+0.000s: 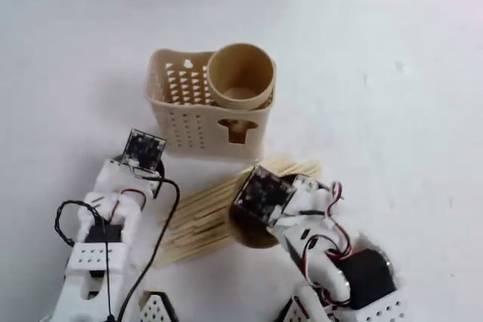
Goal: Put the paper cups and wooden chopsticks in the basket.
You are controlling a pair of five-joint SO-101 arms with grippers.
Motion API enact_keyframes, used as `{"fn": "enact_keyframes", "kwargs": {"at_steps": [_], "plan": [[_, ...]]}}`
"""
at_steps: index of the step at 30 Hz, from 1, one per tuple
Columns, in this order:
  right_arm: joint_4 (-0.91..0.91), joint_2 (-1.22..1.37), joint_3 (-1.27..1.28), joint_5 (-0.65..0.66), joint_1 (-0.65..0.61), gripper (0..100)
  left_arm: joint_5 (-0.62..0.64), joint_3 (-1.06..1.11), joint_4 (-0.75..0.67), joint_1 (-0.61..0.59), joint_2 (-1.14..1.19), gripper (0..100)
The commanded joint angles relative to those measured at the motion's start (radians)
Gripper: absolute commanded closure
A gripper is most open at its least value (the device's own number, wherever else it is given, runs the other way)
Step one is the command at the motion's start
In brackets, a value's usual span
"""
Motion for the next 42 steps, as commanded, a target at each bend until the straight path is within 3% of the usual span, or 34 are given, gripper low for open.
{"fn": "enact_keyframes", "kwargs": {"at_steps": [1, 6, 15, 23, 28, 42], "plan": [[0.09, 0.186, -0.315, -0.077, -0.035, 98.1, -0.011, -0.015, -0.02, -0.008, -0.012, 80], [0.183, 0.437, -0.77, -0.236, -0.079, 98.1, -0.011, -0.015, -0.02, -0.008, -0.012, 80], [0.266, 1.043, -1.564, -0.494, -0.031, 98.1, -0.011, -0.014, -0.02, -0.007, -0.007, 80], [0.335, 1.494, -2.081, -0.526, 0.114, 98.1, -0.011, -0.014, -0.017, -0.004, -0.007, 80], [0.36, 1.593, -2.153, -0.552, 0.174, 98.1, -0.011, -0.003, -0.02, -0.002, -0.013, 80], [0.36, 1.636, -1.961, -0.56, 0.179, 97.9, -0.011, 0.0, -0.02, -0.002, -0.013, 80]]}}
